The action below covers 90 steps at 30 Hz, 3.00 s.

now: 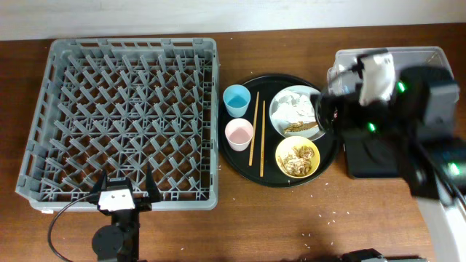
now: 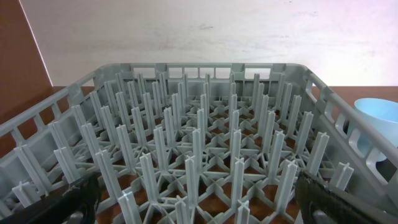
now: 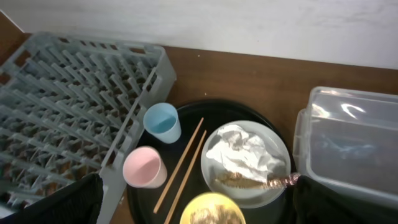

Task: Sort waste into correct bins and load items into the dishwasher rack
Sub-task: 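Grasp the tissue and wrapper with the right gripper, drop into clear bin, then grasp the yellow bowl with the right gripper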

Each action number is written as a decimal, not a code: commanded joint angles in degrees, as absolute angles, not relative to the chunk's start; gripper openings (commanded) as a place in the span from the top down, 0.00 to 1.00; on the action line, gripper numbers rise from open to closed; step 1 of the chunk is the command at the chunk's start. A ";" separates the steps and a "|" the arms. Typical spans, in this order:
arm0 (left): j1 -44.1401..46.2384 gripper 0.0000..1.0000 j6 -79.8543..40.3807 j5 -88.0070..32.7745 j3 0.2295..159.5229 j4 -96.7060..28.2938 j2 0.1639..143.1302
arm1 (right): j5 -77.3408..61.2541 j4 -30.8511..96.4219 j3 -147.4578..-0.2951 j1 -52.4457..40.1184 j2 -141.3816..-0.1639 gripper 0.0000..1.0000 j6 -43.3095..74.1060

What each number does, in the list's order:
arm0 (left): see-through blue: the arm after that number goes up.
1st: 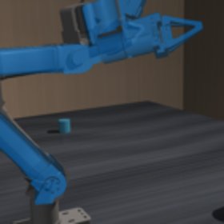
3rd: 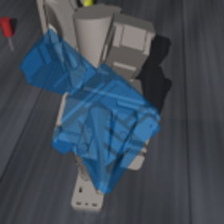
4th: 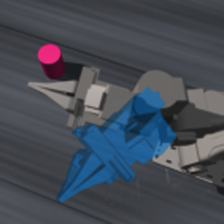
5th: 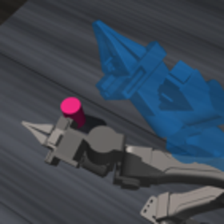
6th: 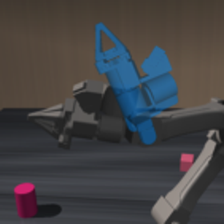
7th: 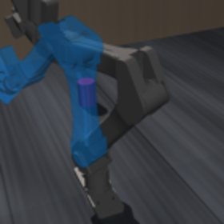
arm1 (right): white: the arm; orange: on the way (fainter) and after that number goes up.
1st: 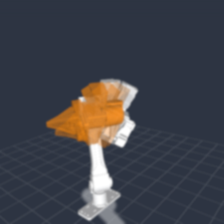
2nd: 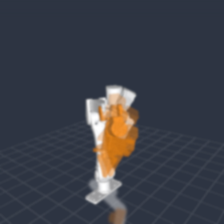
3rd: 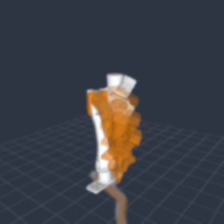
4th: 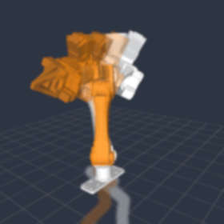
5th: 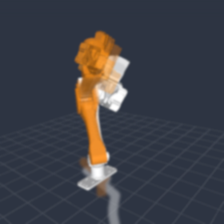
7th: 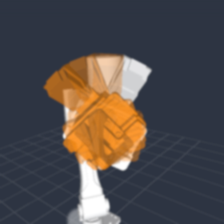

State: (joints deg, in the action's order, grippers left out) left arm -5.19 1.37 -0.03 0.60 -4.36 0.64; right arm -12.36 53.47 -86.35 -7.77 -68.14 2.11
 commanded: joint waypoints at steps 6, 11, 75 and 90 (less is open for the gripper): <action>-5.04 0.00 2.28 -0.25 0.51 -4.80 0.36 | 3.88 54.85 -87.22 -7.88 -93.54 0.01 43.44; -5.04 0.00 2.31 -0.25 0.51 -4.80 0.36 | 6.04 52.45 -87.22 -7.88 -105.93 0.02 55.11; -5.04 0.00 2.31 -0.23 0.51 -4.80 0.36 | -15.77 79.57 -103.81 2.85 -97.23 0.20 10.72; -5.04 0.00 2.28 -0.23 0.51 -4.80 0.36 | 6.13 50.04 -68.90 -29.87 -98.13 0.46 10.70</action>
State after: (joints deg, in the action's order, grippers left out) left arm -5.19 1.37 -0.03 0.64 -4.49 0.62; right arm 1.02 51.35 -70.43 -27.73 -97.67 13.17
